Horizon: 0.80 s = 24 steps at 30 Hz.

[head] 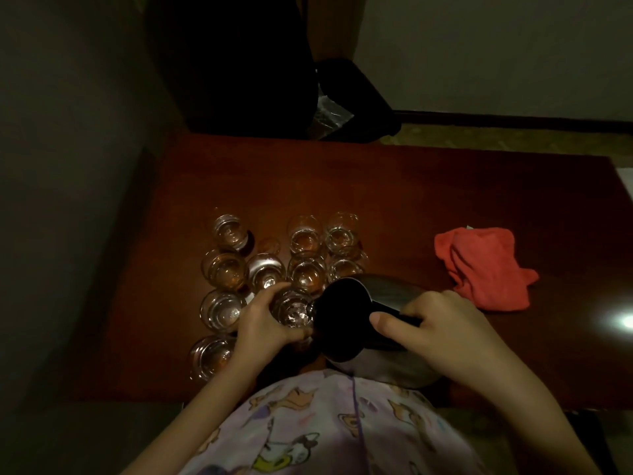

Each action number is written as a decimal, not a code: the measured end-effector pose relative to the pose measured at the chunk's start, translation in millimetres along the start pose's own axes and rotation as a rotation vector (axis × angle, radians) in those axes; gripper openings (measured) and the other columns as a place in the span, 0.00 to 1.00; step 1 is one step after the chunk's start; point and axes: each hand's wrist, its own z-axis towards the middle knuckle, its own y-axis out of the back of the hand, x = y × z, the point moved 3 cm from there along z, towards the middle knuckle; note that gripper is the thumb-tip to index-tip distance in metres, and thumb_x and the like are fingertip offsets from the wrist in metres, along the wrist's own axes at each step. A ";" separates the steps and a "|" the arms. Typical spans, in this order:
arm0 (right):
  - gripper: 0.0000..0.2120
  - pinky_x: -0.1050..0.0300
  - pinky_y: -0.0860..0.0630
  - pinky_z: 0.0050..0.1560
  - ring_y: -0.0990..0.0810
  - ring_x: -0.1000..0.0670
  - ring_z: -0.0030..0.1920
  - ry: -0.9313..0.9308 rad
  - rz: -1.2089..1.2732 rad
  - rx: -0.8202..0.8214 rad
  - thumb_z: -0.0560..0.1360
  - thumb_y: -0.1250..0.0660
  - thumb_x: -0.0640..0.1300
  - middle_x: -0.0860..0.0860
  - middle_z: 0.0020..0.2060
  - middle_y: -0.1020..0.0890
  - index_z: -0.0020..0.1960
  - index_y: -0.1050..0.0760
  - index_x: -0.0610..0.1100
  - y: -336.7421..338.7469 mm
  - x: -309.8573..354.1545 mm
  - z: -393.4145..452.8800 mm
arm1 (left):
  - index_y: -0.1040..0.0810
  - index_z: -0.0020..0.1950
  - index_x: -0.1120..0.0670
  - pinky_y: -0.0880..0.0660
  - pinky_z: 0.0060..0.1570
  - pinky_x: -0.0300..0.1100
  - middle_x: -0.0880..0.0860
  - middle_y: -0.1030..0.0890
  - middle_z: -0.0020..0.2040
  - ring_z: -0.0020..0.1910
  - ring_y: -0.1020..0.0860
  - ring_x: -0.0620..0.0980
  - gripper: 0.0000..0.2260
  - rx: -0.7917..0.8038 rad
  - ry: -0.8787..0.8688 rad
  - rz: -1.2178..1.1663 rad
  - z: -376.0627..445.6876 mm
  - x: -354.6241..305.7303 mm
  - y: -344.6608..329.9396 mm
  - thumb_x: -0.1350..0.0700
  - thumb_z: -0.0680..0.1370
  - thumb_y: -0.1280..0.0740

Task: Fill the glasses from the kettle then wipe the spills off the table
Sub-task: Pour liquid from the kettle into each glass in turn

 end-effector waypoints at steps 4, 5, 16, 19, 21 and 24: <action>0.30 0.54 0.41 0.30 0.36 0.49 0.24 0.003 -0.001 0.002 0.68 0.43 0.67 0.50 0.21 0.37 0.23 0.38 0.42 0.7 -1.8 0.8 | 0.26 0.63 0.49 0.35 0.48 0.24 0.43 0.25 0.56 0.56 0.27 0.41 0.37 0.006 -0.019 0.008 1.3 -1.2 -0.4 0.55 0.56 0.18; 0.31 0.54 0.41 0.30 0.36 0.49 0.24 0.001 -0.007 0.005 0.69 0.42 0.67 0.50 0.21 0.36 0.23 0.38 0.42 0.3 -2.2 0.4 | 0.26 0.63 0.50 0.36 0.49 0.24 0.43 0.25 0.57 0.56 0.28 0.40 0.36 0.010 -0.027 0.016 1.6 -1.8 -0.1 0.55 0.56 0.18; 0.31 0.51 0.40 0.31 0.36 0.47 0.25 -0.014 0.002 0.000 0.64 0.47 0.69 0.47 0.21 0.35 0.25 0.35 0.40 0.1 -2.3 -3.2 | 0.26 0.63 0.51 0.37 0.46 0.20 0.41 0.26 0.55 0.54 0.29 0.37 0.37 0.006 -0.046 0.043 1.0 -7.2 -0.8 0.56 0.56 0.18; 0.31 0.51 0.39 0.32 0.36 0.46 0.26 -0.014 0.000 0.002 0.64 0.47 0.69 0.47 0.22 0.35 0.25 0.36 0.40 0.0 -3.1 -3.9 | 0.26 0.63 0.51 0.38 0.47 0.22 0.41 0.27 0.56 0.55 0.30 0.38 0.37 0.006 -0.032 0.033 0.3 -8.2 -1.4 0.56 0.56 0.18; 0.31 0.51 0.39 0.32 0.35 0.46 0.26 -0.018 -0.004 0.003 0.64 0.47 0.69 0.47 0.22 0.35 0.25 0.36 0.40 0.5 -3.0 -4.3 | 0.26 0.63 0.51 0.36 0.50 0.25 0.42 0.27 0.56 0.56 0.30 0.39 0.38 0.003 -0.027 0.033 0.5 -8.3 -2.0 0.55 0.56 0.18; 0.30 0.53 0.40 0.31 0.34 0.47 0.26 -0.024 -0.025 0.001 0.65 0.47 0.69 0.48 0.22 0.34 0.25 0.35 0.41 1.5 -0.9 -5.4 | 0.26 0.64 0.51 0.35 0.53 0.30 0.43 0.26 0.58 0.57 0.30 0.40 0.38 0.003 -0.018 0.038 0.5 -8.2 -2.1 0.55 0.56 0.18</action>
